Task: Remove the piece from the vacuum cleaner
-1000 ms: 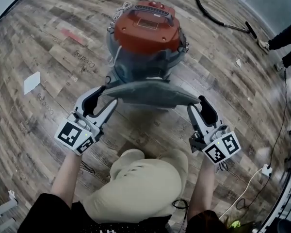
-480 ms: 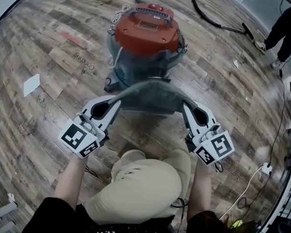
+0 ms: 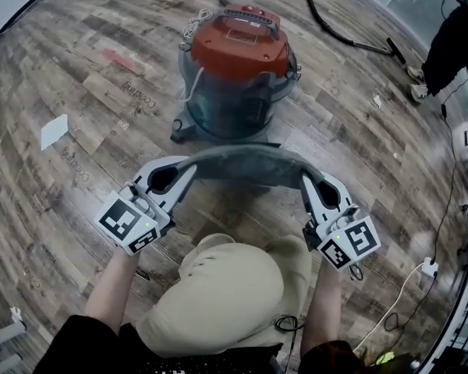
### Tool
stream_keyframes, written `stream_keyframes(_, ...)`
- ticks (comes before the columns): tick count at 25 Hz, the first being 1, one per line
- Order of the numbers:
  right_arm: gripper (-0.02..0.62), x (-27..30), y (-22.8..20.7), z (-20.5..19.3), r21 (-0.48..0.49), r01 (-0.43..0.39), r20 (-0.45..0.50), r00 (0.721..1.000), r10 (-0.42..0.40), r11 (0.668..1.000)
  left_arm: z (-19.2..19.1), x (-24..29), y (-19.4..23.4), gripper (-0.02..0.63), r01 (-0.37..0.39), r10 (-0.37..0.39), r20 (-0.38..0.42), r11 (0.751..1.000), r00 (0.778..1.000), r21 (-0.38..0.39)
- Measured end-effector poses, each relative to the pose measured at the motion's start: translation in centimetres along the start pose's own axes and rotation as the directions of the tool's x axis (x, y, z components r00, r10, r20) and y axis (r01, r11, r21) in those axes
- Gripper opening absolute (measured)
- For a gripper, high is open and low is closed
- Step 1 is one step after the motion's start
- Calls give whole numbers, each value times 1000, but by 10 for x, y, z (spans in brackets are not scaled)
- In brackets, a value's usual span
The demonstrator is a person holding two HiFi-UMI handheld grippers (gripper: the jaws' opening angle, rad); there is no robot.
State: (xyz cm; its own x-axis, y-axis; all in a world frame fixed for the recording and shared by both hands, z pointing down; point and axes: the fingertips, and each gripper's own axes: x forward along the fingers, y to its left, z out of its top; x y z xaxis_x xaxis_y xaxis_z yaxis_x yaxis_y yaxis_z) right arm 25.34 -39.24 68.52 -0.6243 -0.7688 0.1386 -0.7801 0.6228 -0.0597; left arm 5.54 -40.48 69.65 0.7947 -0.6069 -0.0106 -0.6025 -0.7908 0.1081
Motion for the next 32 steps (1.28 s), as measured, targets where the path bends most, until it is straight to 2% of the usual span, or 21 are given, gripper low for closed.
stream_keyframes(3,21,-6,4,-4,-20,7,-15,1000,-8,1000,-4,-1,-6,20,1,-1,-1,1000,1000,3)
stream_keyframes(10,23,-7,-4,-5,-19,61,13,998,-61,998,-8,11,-2,21,-4,4,6,1000,1000,-23)
stream_keyframes(13,23,-4,-5,-10,20,39,30,999,-40,999,-15,16,6,21,-22,23,8,997,1000,-71)
stream_keyframes(16,30,-6,-7,-28,86,23,0,1000,-23,996,-29,19,7,31,-12,11,-14,996,1000,-90)
stream_keyframes(18,121,-15,-13,-46,157,47,-28,999,-44,986,-47,16,4,72,-4,-3,-60,993,998,-114)
stream_keyframes(20,244,-26,-22,-60,229,91,-37,996,-85,969,-74,7,0,131,9,-31,-147,989,989,-147)
stream_keyframes(21,273,-31,-25,-63,250,111,-37,994,-105,962,-88,1,-4,153,20,-52,-195,987,979,-162)
stream_keyframes(23,275,-39,-28,-65,261,134,-35,991,-129,956,-107,-11,-11,170,30,-80,-247,980,966,-198)
stream_keyframes(28,275,-41,-26,-63,276,120,-43,993,-113,954,-101,-30,0,170,-14,-43,-163,942,986,-337)
stream_keyframes(30,275,-35,-20,-55,273,85,-17,996,-83,958,-86,-28,6,170,-13,-22,-104,946,994,-323)
stream_keyframes(32,273,-27,-11,-46,273,39,14,999,-44,961,-67,-22,8,169,-6,-7,-44,962,999,-274)
